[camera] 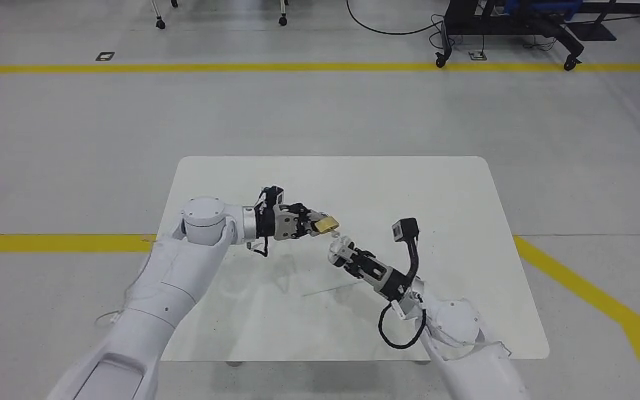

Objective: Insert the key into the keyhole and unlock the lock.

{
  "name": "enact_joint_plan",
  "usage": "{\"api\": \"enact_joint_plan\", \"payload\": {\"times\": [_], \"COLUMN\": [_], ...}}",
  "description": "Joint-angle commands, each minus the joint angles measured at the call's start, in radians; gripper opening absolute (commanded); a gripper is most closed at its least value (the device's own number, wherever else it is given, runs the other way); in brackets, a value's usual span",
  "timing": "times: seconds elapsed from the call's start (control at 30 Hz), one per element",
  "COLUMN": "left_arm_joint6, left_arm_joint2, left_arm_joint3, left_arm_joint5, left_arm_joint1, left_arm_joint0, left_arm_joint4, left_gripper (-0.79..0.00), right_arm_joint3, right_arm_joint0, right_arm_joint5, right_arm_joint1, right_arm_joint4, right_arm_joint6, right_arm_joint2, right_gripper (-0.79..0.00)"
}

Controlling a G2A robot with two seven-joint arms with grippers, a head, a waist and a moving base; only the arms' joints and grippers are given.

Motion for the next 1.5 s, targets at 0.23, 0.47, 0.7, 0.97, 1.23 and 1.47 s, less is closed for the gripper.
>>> {"api": "enact_joint_plan", "payload": {"times": [0.23, 0.47, 0.7, 0.97, 1.23, 1.47], "left_arm_joint6": [-0.039, -0.065, -0.089, 0.022, 0.064, 0.064], "left_arm_joint2": [0.037, 0.051, 0.053, 0.026, 0.01, 0.01], "left_arm_joint3": [0.071, 0.098, 0.128, 0.094, 0.038, 0.038], "left_arm_joint5": [-0.001, -0.012, -0.024, -0.173, -0.28, -0.28], "left_arm_joint1": [-0.019, -0.029, -0.032, -0.025, -0.012, -0.012], "left_arm_joint0": [-0.039, -0.052, -0.065, -0.044, -0.018, -0.018], "left_arm_joint4": [-0.023, -0.039, -0.045, -0.015, 0.048, 0.048], "left_gripper": [-0.785, -0.785, -0.785, -0.785, -0.785, -0.785], "right_arm_joint3": [0.023, 0.035, 0.042, 0.016, 0.009, 0.009], "right_arm_joint0": [0.021, 0.039, 0.049, 0.011, -0.003, -0.003], "right_arm_joint5": [0.025, 0.053, 0.063, 0.019, 0.06, 0.06], "right_arm_joint1": [-0.004, -0.007, -0.007, 0.002, 0.005, 0.005], "right_arm_joint4": [-0.028, -0.028, -0.001, 0.063, 0.163, 0.163], "right_arm_joint6": [-0.056, -0.08, -0.07, -0.012, 0.018, 0.018], "right_arm_joint2": [-0.017, -0.022, -0.015, 0.03, 0.061, 0.061], "right_gripper": [-0.785, -0.785, -0.785, -0.57, 0.0, 0.0]}}
